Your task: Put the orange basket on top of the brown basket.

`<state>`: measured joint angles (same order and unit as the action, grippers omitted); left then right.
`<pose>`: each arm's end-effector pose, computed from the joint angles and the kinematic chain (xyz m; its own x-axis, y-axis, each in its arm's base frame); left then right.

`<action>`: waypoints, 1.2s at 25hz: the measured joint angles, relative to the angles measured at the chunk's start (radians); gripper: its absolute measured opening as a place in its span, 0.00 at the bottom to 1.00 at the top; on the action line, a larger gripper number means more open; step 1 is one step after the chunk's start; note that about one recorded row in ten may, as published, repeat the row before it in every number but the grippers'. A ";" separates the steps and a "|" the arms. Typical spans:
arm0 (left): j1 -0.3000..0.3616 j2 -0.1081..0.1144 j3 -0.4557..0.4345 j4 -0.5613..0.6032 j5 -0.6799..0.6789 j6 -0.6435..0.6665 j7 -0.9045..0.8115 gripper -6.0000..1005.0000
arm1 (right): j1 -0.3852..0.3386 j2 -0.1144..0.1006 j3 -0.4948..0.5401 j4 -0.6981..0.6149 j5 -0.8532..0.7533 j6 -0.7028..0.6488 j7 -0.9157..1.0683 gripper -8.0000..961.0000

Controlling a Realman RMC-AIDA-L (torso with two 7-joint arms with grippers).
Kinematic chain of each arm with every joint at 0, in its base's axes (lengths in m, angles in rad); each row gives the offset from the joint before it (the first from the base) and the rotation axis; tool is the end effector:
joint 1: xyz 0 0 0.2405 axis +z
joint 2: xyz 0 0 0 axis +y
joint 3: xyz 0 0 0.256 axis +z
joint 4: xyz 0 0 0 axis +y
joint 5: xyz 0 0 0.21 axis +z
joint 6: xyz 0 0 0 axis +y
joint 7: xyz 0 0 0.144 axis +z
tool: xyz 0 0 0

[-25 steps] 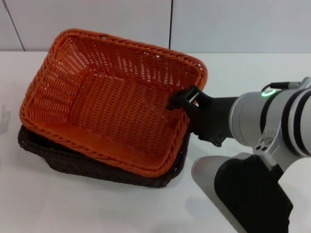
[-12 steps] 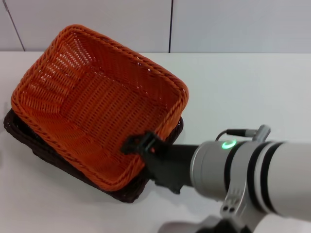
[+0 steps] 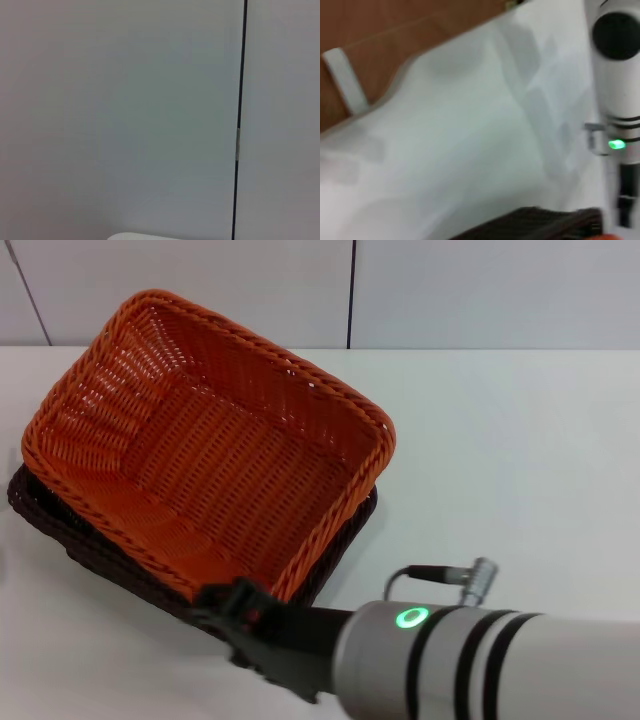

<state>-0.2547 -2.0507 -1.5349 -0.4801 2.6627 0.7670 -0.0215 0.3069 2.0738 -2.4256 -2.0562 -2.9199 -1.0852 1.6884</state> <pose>-0.3837 0.3325 0.0465 0.6877 0.0791 0.7216 0.6954 0.2137 -0.6861 0.0303 0.1962 -0.0900 0.2926 0.8740 0.3878 0.9562 -0.2661 -0.1218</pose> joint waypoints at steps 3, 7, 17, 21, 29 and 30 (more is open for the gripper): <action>0.001 -0.005 0.000 0.000 0.001 0.002 0.000 0.80 | 0.000 0.001 0.015 0.068 0.000 0.240 0.007 0.57; 0.003 -0.006 0.001 0.001 -0.001 0.006 0.000 0.80 | -0.002 0.009 0.088 0.202 0.001 0.547 0.066 0.57; 0.016 -0.009 0.009 0.005 -0.009 0.048 -0.016 0.80 | -0.195 0.009 0.327 0.520 0.409 1.522 0.339 0.57; 0.018 -0.013 0.003 0.027 -0.009 0.121 -0.027 0.80 | -0.298 0.008 0.330 0.637 0.669 1.885 0.447 0.57; 0.011 -0.013 -0.002 0.041 -0.011 0.165 -0.030 0.80 | -0.334 0.008 0.308 1.113 0.936 2.358 1.136 0.57; 0.011 -0.013 -0.002 0.041 -0.011 0.165 -0.030 0.80 | -0.328 0.008 0.308 1.150 0.960 2.372 1.182 0.57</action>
<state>-0.2439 -2.0637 -1.5364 -0.4386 2.6516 0.9320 -0.0518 -0.0210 2.0817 -2.1175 -0.9059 -1.9601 1.2868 2.8704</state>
